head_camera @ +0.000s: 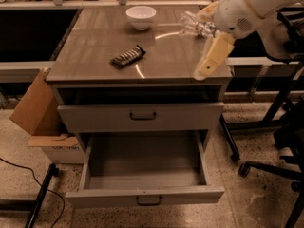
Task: Place rxbar chocolate into middle drawer
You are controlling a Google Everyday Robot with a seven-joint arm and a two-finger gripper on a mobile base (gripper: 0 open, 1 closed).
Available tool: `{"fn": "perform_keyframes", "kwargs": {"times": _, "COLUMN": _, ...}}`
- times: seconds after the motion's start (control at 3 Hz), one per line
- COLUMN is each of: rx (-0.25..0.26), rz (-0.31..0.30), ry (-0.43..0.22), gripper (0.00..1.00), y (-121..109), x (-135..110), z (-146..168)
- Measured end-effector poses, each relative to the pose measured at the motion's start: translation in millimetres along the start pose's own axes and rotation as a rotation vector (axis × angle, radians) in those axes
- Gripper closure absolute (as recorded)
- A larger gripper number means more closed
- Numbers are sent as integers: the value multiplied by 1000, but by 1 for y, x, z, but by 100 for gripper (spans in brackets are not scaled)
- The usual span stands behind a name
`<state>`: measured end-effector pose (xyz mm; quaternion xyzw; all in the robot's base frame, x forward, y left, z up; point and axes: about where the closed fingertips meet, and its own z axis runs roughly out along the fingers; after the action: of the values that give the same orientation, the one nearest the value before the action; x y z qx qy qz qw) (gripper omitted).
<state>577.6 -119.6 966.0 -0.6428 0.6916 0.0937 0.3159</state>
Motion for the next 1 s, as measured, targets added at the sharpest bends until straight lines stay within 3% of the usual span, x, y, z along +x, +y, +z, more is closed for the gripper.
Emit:
{"fn": "perform_keyframes", "kwargs": {"times": 0.33, "rx": -24, "rz": -24, "ry": -80, "gripper": 0, "y": -25, "x": -15, "z": 33}}
{"fn": "perform_keyframes", "kwargs": {"times": 0.67, "rx": -84, "rz": -33, "ry": -156, "gripper": 0, "y": -48, "x": -38, "z": 89}}
{"fn": "perform_keyframes", "kwargs": {"times": 1.0, "rx": -135, "rz": -57, "ry": -166, "gripper": 0, "y": -56, "x": -56, "z": 127}}
